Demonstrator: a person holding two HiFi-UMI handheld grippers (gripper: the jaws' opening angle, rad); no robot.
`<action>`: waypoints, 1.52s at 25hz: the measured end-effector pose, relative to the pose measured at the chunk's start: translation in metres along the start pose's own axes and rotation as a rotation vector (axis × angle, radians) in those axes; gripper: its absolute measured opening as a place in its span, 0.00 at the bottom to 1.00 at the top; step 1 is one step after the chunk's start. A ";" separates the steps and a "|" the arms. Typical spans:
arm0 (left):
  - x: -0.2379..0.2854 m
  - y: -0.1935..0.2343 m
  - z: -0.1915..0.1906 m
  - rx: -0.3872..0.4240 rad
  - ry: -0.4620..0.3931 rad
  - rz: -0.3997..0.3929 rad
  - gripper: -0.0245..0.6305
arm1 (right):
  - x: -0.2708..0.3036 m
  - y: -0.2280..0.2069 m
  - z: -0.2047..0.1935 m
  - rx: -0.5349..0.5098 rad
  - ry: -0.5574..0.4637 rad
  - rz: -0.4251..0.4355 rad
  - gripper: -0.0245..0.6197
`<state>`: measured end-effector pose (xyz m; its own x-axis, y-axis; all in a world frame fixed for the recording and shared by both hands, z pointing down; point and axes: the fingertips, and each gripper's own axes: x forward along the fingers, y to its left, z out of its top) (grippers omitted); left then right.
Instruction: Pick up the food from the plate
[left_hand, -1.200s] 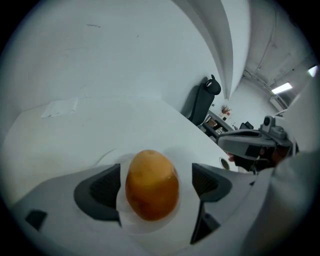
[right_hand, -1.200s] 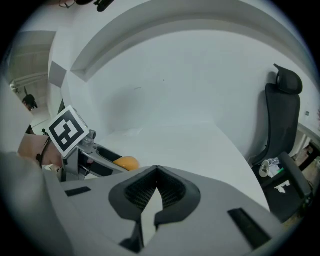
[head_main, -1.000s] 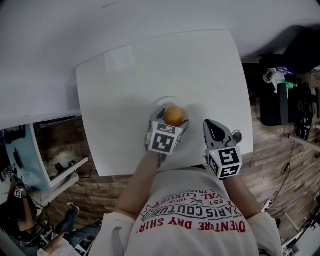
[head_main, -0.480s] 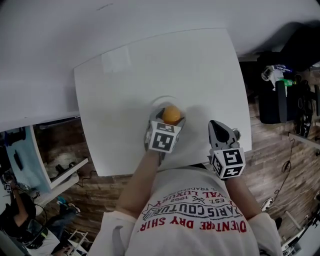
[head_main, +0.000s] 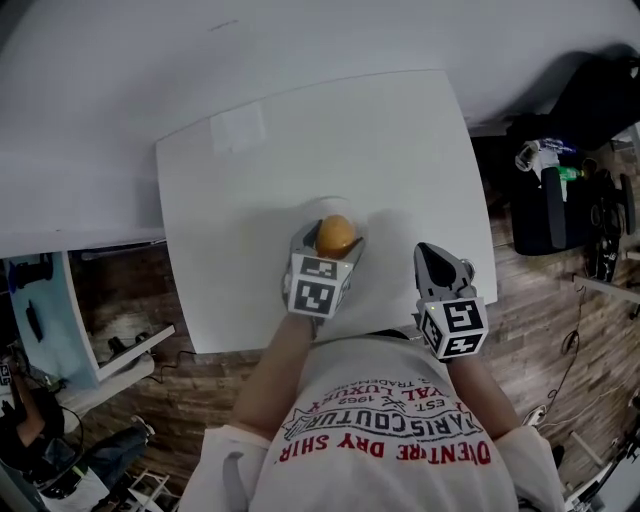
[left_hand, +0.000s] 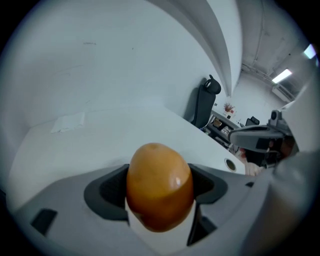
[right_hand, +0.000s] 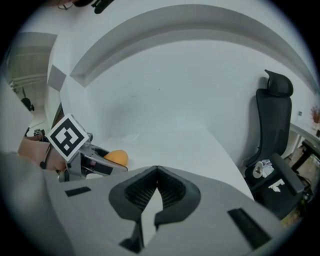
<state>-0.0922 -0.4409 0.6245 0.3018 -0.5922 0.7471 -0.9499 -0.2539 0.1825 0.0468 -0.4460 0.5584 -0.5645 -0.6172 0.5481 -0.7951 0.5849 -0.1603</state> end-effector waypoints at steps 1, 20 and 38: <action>-0.008 0.000 0.008 -0.002 -0.032 0.003 0.59 | -0.001 0.002 0.004 -0.004 -0.010 0.002 0.05; -0.209 -0.023 0.128 0.093 -0.701 0.201 0.59 | -0.082 0.058 0.132 -0.111 -0.370 0.075 0.05; -0.285 -0.044 0.123 0.114 -0.842 0.313 0.59 | -0.123 0.101 0.145 -0.203 -0.434 0.118 0.05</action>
<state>-0.1268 -0.3550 0.3254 0.0337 -0.9990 0.0295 -0.9982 -0.0351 -0.0477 0.0033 -0.3874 0.3554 -0.7224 -0.6779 0.1365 -0.6856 0.7279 -0.0140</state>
